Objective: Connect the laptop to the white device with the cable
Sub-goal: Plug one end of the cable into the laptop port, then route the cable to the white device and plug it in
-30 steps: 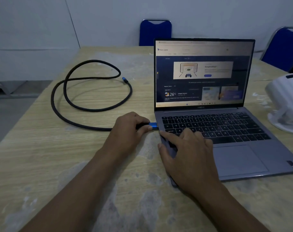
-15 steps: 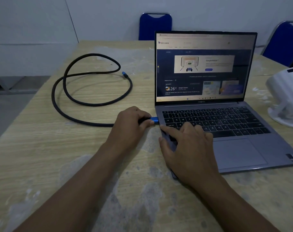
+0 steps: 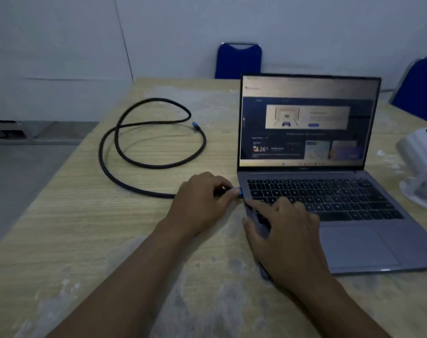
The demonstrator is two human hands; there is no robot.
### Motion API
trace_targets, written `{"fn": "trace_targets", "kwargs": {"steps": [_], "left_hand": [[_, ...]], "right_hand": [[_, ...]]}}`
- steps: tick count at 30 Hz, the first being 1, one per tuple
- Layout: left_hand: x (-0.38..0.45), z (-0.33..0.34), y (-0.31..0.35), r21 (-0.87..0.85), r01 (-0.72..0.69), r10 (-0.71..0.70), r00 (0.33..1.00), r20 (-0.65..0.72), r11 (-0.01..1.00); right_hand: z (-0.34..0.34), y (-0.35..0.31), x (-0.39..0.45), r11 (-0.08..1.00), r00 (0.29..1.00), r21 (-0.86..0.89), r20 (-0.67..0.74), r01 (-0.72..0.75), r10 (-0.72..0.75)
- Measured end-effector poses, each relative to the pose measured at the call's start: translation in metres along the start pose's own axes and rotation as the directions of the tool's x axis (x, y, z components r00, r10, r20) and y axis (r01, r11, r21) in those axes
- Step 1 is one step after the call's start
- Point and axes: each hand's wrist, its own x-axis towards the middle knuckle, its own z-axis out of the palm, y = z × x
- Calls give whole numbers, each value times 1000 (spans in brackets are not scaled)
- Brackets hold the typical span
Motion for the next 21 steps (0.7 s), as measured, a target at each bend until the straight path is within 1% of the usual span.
{"fn": "trace_targets", "kwargs": {"steps": [2, 4, 6, 7, 8, 10, 11, 13, 16, 19, 21], "left_hand": [[2, -8, -3, 27, 64, -62, 996, -63, 998], [5, -22, -15, 23, 170, -164, 974, -159, 985], [9, -35, -31, 56, 275, -257, 940, -224, 960], [10, -42, -40, 69, 329, -303, 920, -247, 942], [10, -48, -47, 79, 379, -347, 900, -263, 922], [10, -53, -55, 99, 451, -415, 873, -257, 887], [9, -52, -56, 122, 470, -434, 869, -236, 874], [8, -48, -57, 193, 469, -432, 878, -205, 862], [9, -43, -61, 234, 469, -423, 879, -221, 852], [12, -39, -65, 242, 468, -413, 877, -247, 850], [13, -35, -67, 233, 467, -403, 873, -274, 853]], "right_hand": [[-3, 1, -1, 1000, 1000, 9, -18, 4, -4], [-9, -5, 1, 998, 997, 49, -76, 27, -23], [-18, -19, 11, 989, 987, 100, -127, 111, -98], [-23, -30, 20, 972, 978, 158, -143, 173, -151], [-28, -43, 33, 947, 972, 237, -139, 218, -189], [-32, -70, 67, 910, 974, 347, -76, 226, -213], [-29, -81, 86, 911, 975, 352, -24, 215, -221], [-16, -100, 129, 940, 972, 293, 103, 173, -211], [14, -112, 186, 984, 965, 170, 244, 50, -91], [43, -113, 228, 991, 947, 99, 317, -89, 54], [58, -115, 248, 990, 941, 60, 325, -126, 100]]}}
